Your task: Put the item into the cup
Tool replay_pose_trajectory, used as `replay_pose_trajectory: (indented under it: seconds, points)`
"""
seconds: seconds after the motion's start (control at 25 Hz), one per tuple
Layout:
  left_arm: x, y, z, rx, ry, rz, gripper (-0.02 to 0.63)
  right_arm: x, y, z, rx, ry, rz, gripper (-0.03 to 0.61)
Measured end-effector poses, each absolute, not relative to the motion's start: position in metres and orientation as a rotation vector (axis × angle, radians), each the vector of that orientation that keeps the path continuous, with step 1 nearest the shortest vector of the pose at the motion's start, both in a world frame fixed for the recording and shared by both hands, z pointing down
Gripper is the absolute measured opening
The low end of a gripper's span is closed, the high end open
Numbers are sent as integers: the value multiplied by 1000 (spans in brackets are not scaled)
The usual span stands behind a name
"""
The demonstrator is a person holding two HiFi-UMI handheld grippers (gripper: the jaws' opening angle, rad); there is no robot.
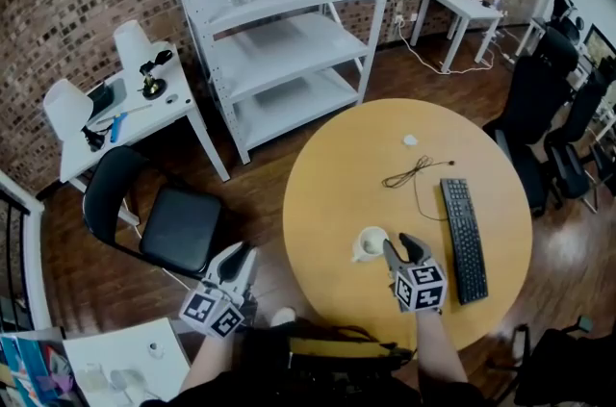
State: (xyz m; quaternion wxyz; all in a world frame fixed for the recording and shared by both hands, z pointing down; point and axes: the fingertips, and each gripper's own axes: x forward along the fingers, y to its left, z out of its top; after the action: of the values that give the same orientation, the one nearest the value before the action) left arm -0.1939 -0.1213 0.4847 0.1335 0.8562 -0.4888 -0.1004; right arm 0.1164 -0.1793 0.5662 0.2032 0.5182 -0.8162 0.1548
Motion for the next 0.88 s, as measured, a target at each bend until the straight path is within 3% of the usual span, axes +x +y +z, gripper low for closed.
replay_pose_trajectory:
  seconds: [0.16,0.44,0.64,0.88]
  points:
    - [-172,-129,487,2528,-1317,-275,74,144,-166,530,1619,-2349,427,170]
    - [-124,-147,476,2657,-1106,-237,74,206,-106,505,1978,-2299,415,104]
    - [-96,-153,476,2706,-991,-201,74,262,-46,494,2327,-2150,369,22]
    - [-71,-155,473,2737,-897,-199,74,297,-1,496,2501,-2001,359,8]
